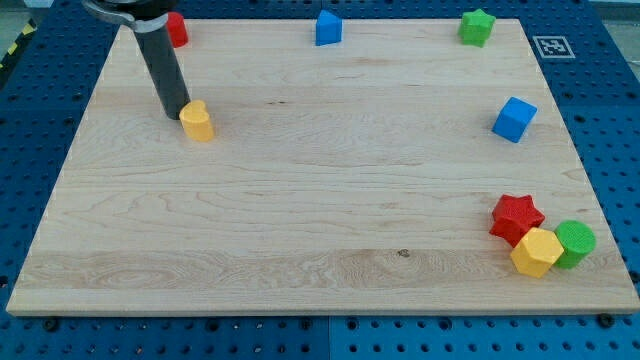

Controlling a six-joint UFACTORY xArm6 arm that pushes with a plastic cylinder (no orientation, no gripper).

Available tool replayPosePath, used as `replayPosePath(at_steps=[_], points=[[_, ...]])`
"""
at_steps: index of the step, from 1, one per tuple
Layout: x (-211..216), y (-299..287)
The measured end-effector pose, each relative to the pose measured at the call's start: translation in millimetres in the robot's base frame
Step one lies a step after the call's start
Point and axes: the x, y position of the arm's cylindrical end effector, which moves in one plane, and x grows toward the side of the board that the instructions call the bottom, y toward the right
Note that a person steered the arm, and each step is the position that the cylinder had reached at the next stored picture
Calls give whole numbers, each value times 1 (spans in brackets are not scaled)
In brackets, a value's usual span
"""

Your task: Move the yellow heart to the top left of the red star

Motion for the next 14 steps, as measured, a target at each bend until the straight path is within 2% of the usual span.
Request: replayPosePath(at_steps=[5,10,12,14], points=[[61,61],[75,177],[95,207],[111,263]])
